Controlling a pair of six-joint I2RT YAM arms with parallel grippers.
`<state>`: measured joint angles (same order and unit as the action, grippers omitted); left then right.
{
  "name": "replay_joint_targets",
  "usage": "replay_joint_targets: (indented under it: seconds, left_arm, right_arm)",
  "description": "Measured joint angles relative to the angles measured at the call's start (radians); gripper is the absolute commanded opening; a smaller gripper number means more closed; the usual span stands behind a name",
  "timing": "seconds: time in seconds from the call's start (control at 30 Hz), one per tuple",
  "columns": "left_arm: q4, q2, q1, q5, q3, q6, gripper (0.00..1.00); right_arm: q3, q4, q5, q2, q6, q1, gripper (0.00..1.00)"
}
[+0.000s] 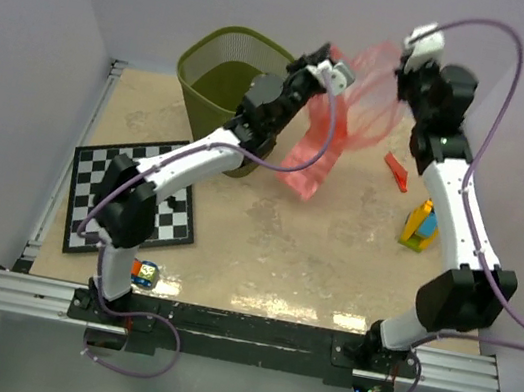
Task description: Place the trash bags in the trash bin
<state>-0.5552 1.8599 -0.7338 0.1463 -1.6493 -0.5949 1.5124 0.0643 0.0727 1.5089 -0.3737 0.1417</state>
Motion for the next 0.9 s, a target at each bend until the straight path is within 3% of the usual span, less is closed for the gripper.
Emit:
replay_joint_targets:
  seconds: [0.07, 0.17, 0.27, 0.37, 0.43, 0.5, 0.63, 0.7, 0.77, 0.8, 0.9]
  left_arm:
    - [-0.105, 0.114, 0.006, 0.007, -0.190, -0.097, 0.00]
    - [-0.298, 0.256, 0.005, -0.034, -0.472, -0.238, 0.00]
    - [-0.439, 0.340, -0.011, -0.164, -0.728, -0.354, 0.00]
    - [-0.560, 0.298, -0.048, -0.291, -0.736, -0.447, 0.00]
    - [-0.654, 0.222, -0.083, -0.332, -0.583, -0.492, 0.00]
    - [-0.642, 0.074, -0.125, -0.324, -0.241, -0.554, 0.00]
    - [-0.148, -0.294, -0.101, -0.514, 0.593, -0.632, 0.00]
    - [0.083, -0.407, -0.098, -0.531, 0.822, -0.594, 0.00]
    - [0.223, -0.535, -0.124, -0.563, 0.952, -0.551, 0.00]
    - [0.243, -0.591, -0.136, -0.573, 0.980, -0.534, 0.00]
    - [0.205, -0.740, -0.166, -0.577, 0.995, -0.468, 0.00]
  right_arm:
    - [0.230, -0.086, -0.008, 0.085, 0.015, 0.000, 0.00]
    - [0.366, -0.289, 0.014, 0.054, 0.067, 0.000, 0.00]
    - [0.336, -0.566, 0.061, -0.108, 0.106, 0.019, 0.00]
    - [0.203, -0.776, 0.092, -0.286, 0.056, 0.068, 0.00]
    - [0.006, -0.908, 0.095, -0.436, -0.041, 0.088, 0.00]
    - [-0.162, -0.859, 0.077, -0.509, -0.178, 0.089, 0.00]
    - [-0.365, -0.182, 0.210, -0.421, -0.449, 0.070, 0.00]
    - [-0.557, 0.231, 0.280, -0.378, -0.562, 0.060, 0.00]
    - [-0.718, 0.566, 0.322, -0.455, -0.607, 0.053, 0.00]
    - [-0.747, 0.638, 0.329, -0.543, -0.595, 0.054, 0.00]
    - [-0.698, 0.606, 0.359, -0.878, -0.518, 0.056, 0.00]
